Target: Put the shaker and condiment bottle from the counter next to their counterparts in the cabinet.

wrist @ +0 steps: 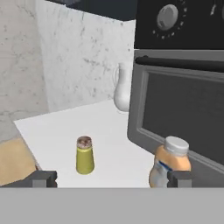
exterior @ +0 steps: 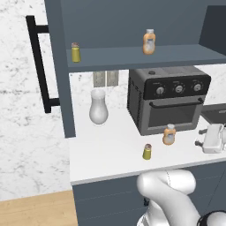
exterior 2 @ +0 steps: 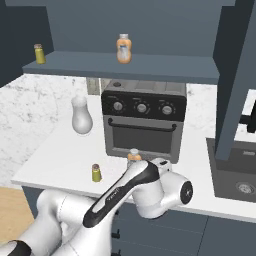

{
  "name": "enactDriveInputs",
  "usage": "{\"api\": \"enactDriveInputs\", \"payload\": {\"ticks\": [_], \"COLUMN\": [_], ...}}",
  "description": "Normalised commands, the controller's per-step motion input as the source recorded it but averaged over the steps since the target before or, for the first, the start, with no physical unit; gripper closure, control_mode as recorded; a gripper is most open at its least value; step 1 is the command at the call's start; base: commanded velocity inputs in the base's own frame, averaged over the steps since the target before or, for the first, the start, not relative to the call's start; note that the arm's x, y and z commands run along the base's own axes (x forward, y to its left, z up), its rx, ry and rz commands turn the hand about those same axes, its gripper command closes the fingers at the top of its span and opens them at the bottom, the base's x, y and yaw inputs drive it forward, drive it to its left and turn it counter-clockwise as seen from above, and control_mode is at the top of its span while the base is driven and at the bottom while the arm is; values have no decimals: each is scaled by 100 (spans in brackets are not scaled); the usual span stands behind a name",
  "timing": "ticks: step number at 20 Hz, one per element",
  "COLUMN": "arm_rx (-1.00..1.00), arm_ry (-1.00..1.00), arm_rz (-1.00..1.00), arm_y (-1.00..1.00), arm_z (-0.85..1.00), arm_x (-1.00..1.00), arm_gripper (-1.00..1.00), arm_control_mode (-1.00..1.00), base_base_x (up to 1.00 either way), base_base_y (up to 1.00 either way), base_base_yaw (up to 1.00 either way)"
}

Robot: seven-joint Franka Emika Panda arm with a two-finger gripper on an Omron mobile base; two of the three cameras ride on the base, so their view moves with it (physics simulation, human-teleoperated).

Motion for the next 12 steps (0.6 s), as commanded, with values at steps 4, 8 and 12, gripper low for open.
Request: {"api": "enactDriveInputs", "payload": {"ticks": [4, 8, 12], "arm_rx": [0, -7, -17], "arm_ry": [-27, -5, 0], "arm_rz": [24, 15, 7], "arm_y": [-43, -39, -18], "arm_z": [-51, -7, 0], "arm_x": [20, 21, 12], "arm_gripper": [-100, -100, -100], "arm_control_mode": [-100, -100, -100], "base_base_x": [0, 0, 0], "base_base_y": [0, 0, 0], "base_base_yaw": [0, 0, 0]}}
